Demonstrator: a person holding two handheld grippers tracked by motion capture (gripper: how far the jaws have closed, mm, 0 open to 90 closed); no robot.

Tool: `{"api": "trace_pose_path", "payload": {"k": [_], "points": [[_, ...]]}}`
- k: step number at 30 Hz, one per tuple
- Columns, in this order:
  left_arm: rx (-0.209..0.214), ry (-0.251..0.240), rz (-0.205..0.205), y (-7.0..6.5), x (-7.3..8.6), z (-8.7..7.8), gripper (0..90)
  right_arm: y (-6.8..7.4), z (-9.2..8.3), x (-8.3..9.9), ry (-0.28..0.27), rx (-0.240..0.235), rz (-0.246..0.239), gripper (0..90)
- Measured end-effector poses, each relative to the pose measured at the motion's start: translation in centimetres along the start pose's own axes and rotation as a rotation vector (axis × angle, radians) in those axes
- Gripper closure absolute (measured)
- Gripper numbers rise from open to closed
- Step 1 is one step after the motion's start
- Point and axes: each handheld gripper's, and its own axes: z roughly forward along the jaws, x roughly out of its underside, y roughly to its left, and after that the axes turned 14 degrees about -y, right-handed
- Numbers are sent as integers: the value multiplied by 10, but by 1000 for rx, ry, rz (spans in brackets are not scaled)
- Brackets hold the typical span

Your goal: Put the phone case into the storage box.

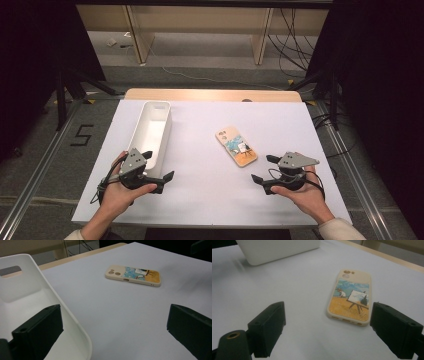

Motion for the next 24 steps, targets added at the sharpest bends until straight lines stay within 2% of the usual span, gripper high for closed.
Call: {"api": "trace_pose_path", "payload": {"k": [13, 21, 24], "points": [[0, -3, 0, 0, 0, -1, 0, 0, 1, 0, 7, 2, -5, 143], [1, -5, -4, 0, 0, -1, 0, 1, 5, 1, 50, 15, -13, 126], [0, -6, -3, 0, 0, -1, 0, 1, 9, 1, 73, 16, -21, 93]]}}
